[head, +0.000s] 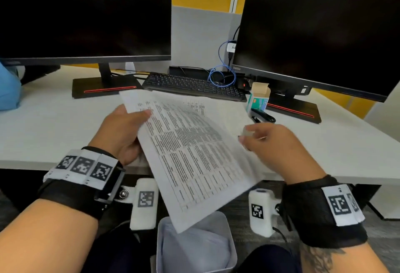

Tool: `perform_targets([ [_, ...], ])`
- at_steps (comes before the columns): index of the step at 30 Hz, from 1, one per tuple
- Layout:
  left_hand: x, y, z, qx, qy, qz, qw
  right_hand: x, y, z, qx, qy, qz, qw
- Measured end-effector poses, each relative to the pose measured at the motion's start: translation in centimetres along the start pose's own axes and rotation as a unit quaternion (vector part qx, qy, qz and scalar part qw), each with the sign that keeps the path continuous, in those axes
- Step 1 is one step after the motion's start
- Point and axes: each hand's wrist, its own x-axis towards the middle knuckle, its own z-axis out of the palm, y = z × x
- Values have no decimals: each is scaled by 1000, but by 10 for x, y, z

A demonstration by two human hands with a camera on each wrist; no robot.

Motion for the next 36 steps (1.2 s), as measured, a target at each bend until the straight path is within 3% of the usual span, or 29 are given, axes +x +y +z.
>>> perform_targets([
  [2,2,9,-7,14,-3,27,1000,3,3,-13,6,56,12,998],
  [5,3,16,-13,86,-36,49,994,6,9,-25,6,82,34,996],
  [14,-5,33,-11,212,-98,64,970,32,20,-6,-161,0,69,984],
  [21,-15,10,9,392,-120,98,907,55,26,20,-204,-2,127,971],
  [24,-15,-1,15,417,-110,126,894,54,26,17,-181,13,149,972],
  [26,-17,-4,18,411,-93,155,893,49,27,12,-99,57,160,980],
  [28,-18,-7,20,400,-65,193,894,41,25,4,-10,123,138,983],
  [30,-23,-7,23,359,-33,234,903,33,18,-5,63,194,72,976],
  [33,-33,-6,28,257,2,305,917,21,2,-18,168,273,-46,946],
  [36,-35,-1,30,239,-68,269,930,12,-16,-25,252,301,-113,913],
])
